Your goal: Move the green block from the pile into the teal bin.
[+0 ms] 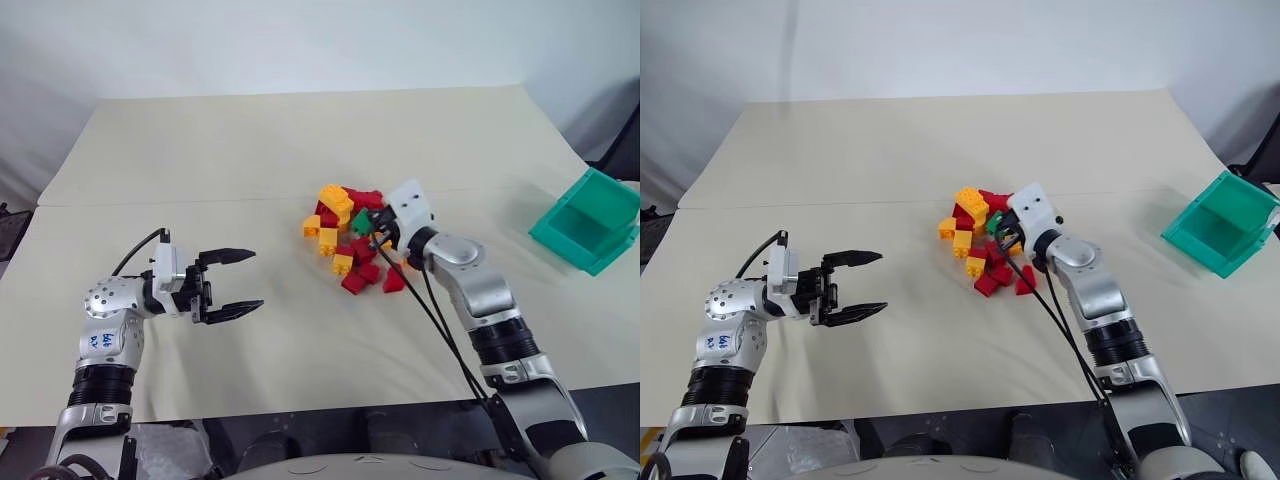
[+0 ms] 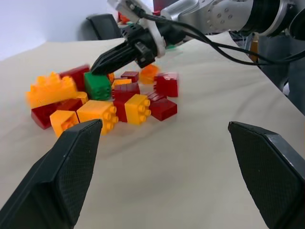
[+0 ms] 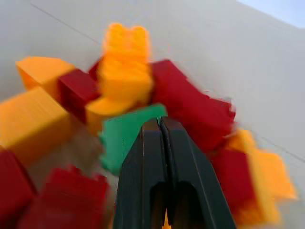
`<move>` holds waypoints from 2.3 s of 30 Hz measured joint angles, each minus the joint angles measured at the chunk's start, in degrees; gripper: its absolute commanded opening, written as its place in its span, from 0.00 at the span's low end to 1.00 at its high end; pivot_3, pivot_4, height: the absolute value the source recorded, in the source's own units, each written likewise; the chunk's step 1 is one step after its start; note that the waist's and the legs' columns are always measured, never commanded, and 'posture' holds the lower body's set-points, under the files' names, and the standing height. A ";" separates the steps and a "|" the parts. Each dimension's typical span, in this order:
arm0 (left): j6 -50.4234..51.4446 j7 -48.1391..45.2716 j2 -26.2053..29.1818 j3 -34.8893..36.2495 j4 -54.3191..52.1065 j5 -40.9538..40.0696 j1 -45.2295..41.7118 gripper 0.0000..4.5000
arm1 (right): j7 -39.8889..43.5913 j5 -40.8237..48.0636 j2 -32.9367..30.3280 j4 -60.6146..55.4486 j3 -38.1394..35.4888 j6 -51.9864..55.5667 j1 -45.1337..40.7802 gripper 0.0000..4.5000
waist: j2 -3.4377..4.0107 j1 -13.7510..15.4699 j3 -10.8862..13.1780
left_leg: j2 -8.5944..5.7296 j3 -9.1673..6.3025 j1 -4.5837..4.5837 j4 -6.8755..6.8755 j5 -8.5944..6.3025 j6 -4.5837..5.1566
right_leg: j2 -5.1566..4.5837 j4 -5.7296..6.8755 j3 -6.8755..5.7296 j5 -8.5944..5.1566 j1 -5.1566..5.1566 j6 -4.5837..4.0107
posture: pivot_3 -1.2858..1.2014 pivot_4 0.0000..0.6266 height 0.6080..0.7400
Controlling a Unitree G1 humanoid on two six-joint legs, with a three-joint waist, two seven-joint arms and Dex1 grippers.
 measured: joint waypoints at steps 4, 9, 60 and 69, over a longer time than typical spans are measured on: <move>-0.07 0.01 -0.25 -0.28 0.16 0.02 -0.68 1.00 | 2.16 0.67 0.00 -2.40 -0.58 1.18 1.03 0.01 | 0.00 -0.06 0.00 | 0.01 -0.02 -0.01 -0.01 0.00 0.00 | 0.02 0.04 0.10 0.00 -0.11 0.00 | 0.52 0.24 1.00; -0.52 0.00 -0.50 -0.54 1.51 0.02 -1.28 1.00 | 5.06 1.84 -1.39 -4.29 -1.74 1.42 1.02 0.01 | 0.00 -0.07 0.00 | 0.00 0.00 -0.01 -0.01 0.00 0.01 | 0.02 0.07 0.19 0.01 -0.17 0.01 | 0.52 0.24 1.00; -1.24 -0.87 -1.29 0.68 3.66 -0.36 -2.91 1.00 | 15.40 13.15 -18.84 -15.93 -0.45 29.17 -4.82 0.98 | -0.22 1.47 0.08 | 0.06 0.13 -0.36 0.69 -0.08 0.08 | -0.07 0.35 0.35 0.24 -0.51 -0.02 | 0.52 0.24 1.00; -1.66 0.52 -2.90 1.20 1.29 -0.46 -0.29 1.00 | 7.49 6.45 -5.23 -3.18 5.94 32.44 -14.90 0.98 | -0.22 1.22 0.08 | 0.04 0.10 -0.51 0.72 -0.13 0.19 | -0.03 0.23 0.18 0.26 -0.51 0.02 | 0.52 0.24 1.00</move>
